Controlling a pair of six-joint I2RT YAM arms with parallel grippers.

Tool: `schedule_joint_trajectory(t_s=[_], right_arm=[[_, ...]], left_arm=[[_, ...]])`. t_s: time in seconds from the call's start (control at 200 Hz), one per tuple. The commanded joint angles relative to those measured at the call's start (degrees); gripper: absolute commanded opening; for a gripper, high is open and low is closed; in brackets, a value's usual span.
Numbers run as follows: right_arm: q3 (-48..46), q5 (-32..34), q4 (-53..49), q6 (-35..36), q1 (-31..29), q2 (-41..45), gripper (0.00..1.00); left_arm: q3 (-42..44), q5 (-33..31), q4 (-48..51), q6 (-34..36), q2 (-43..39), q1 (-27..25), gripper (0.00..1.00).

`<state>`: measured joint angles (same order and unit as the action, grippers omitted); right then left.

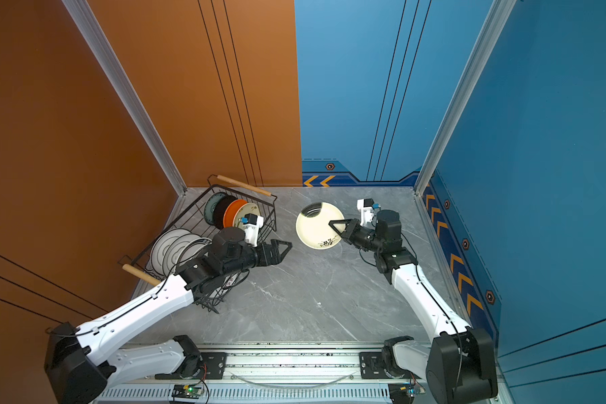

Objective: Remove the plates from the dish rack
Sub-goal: 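Lower the plate onto the table with the right gripper while the left returns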

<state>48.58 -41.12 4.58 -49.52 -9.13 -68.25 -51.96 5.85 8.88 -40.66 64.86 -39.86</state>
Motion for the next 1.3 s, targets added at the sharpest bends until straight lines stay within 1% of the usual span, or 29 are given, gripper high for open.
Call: schedule_joint_trajectory(t_s=[0.0,0.085,0.13,0.22,0.235,0.29,0.395,0.456,0.521,0.571,0.626,0.746,0.806,0.881,0.981,1.076,1.156,1.292], right_arm=[[2.1,4.8,-14.9,8.6,2.3,-2.0,0.00],[2.5,9.4,-17.1,11.0,2.5,-4.6,0.00],[2.9,11.5,-18.3,11.6,2.7,-6.3,0.00],[2.9,12.6,-17.5,11.0,3.3,-9.1,0.00],[3.0,12.9,-17.2,10.8,3.4,-9.9,0.00],[3.4,13.4,-16.9,10.4,3.6,-12.0,0.00],[3.5,13.6,-13.9,8.7,3.5,-15.6,0.00],[3.6,14.1,-12.1,7.9,3.3,-17.4,0.00],[3.7,14.0,-10.3,7.0,3.3,-19.7,0.00],[3.9,13.9,-9.2,6.5,3.2,-21.4,0.00],[4.1,13.9,-7.9,6.0,3.1,-23.0,0.00],[4.1,12.2,-4.8,4.8,2.8,-25.6,0.00],[4.2,11.8,-3.7,4.2,2.7,-26.7,0.00],[4.7,11.7,-3.2,4.1,2.6,-27.8,0.00],[4.9,11.1,-1.9,3.4,2.6,-29.6,0.00],[4.9,10.7,-0.6,2.7,2.5,-30.9,0.00],[4.8,10.6,0.1,2.6,2.4,-31.7,0.00],[4.9,10.5,0.6,2.4,2.3,-32.5,0.03]], left_arm=[[-2.4,-4.4,8.8,6.6,-1.8,1.0,0.98],[-4.7,-13.2,13.6,5.5,-2.5,0.5,0.98],[-6.0,-16.6,16.4,4.9,-2.4,0.3,0.98],[-6.7,-17.7,19.2,7.0,-2.3,0.4,0.98],[-8.4,-17.7,19.9,7.3,-2.1,0.4,0.98],[-10.5,-17.4,22.7,9.1,-1.4,1.0,0.98],[-14.1,-23.1,27.4,10.0,0.1,1.9,0.98],[-14.4,-24.3,27.5,11.9,0.4,2.8,0.98],[-14.3,-24.4,26.7,14.5,0.4,3.7,0.98],[-13.8,-21.7,25.8,18.1,0.5,4.7,0.98],[-12.7,-19.5,23.8,19.9,0.2,5.2,0.98],[-12.3,-22.4,23.4,20.2,0.2,5.9,0.98],[-12.6,-25.0,24.4,20.0,0.3,6.4,0.98],[-12.4,-26.3,25.0,19.8,0.6,8.2,0.98],[-11.7,-23.1,25.1,19.2,1.0,11.7,0.98],[-11.6,-21.1,25.1,20.0,1.9,13.7,0.98],[-11.6,-20.9,25.1,20.2,2.8,14.8,0.98],[-11.4,-20.7,25.0,20.3,3.8,16.3,0.98]])
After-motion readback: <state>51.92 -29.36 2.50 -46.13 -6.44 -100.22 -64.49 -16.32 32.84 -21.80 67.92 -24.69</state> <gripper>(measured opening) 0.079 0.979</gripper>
